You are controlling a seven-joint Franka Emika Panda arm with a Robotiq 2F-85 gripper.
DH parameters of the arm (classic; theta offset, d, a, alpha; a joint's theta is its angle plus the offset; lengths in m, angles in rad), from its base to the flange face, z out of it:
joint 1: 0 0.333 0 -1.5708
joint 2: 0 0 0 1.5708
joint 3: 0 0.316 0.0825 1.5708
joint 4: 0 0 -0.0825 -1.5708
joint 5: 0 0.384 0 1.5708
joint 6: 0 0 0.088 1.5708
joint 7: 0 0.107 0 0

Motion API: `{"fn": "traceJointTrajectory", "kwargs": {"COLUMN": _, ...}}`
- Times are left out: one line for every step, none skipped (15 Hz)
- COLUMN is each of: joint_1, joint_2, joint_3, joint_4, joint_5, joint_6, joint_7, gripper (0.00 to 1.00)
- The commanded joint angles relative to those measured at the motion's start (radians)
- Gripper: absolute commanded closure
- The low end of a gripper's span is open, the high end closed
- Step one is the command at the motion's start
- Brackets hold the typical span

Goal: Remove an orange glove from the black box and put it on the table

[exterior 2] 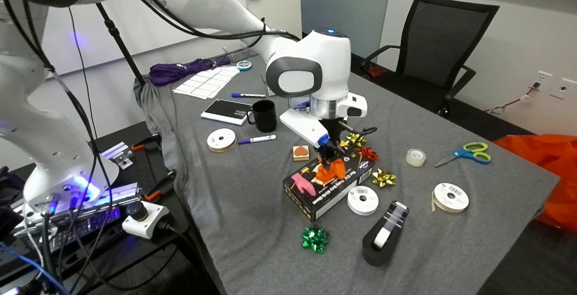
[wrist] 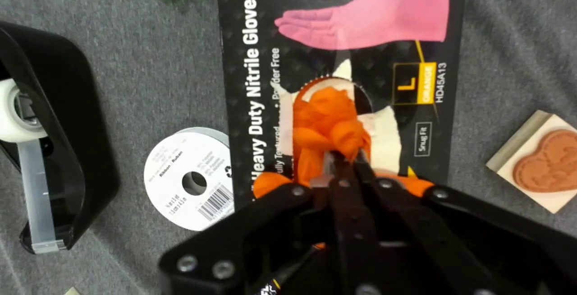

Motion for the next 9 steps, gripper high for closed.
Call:
{"fn": "traceJointTrajectory", "kwargs": {"joint_1": -0.038, "joint_2": -0.030, "joint_3": 0.030, "joint_4": -0.006, "joint_5": -0.014, "joint_6": -0.012, "joint_7": -0.041, "gripper": 1.00}}
{"fn": "traceJointTrajectory", "kwargs": {"joint_1": -0.039, "joint_2": -0.036, "joint_3": 0.029, "joint_4": -0.009, "joint_5": -0.015, "joint_6": -0.014, "joint_7": -0.049, "gripper": 1.00}}
{"fn": "traceJointTrajectory", "kwargs": {"joint_1": -0.043, "joint_2": -0.046, "joint_3": 0.032, "joint_4": -0.017, "joint_5": -0.011, "joint_6": -0.013, "joint_7": -0.060, "gripper": 1.00}}
{"fn": "traceJointTrajectory", "kwargs": {"joint_1": -0.046, "joint_2": -0.054, "joint_3": 0.033, "joint_4": -0.023, "joint_5": -0.010, "joint_6": -0.014, "joint_7": -0.069, "gripper": 1.00}}
{"fn": "traceJointTrajectory", "kwargs": {"joint_1": -0.047, "joint_2": -0.066, "joint_3": 0.034, "joint_4": -0.033, "joint_5": -0.008, "joint_6": -0.013, "joint_7": -0.078, "gripper": 1.00}}
{"fn": "traceJointTrajectory", "kwargs": {"joint_1": -0.050, "joint_2": -0.081, "joint_3": 0.038, "joint_4": -0.044, "joint_5": -0.002, "joint_6": -0.008, "joint_7": -0.085, "gripper": 1.00}}
{"fn": "traceJointTrajectory", "kwargs": {"joint_1": -0.049, "joint_2": -0.100, "joint_3": 0.043, "joint_4": -0.054, "joint_5": 0.006, "joint_6": -0.015, "joint_7": -0.088, "gripper": 1.00}}
{"fn": "traceJointTrajectory", "kwargs": {"joint_1": -0.049, "joint_2": -0.117, "joint_3": 0.049, "joint_4": -0.061, "joint_5": 0.014, "joint_6": -0.026, "joint_7": -0.089, "gripper": 1.00}}
{"fn": "traceJointTrajectory", "kwargs": {"joint_1": -0.047, "joint_2": -0.136, "joint_3": 0.055, "joint_4": -0.066, "joint_5": 0.023, "joint_6": -0.041, "joint_7": -0.084, "gripper": 1.00}}
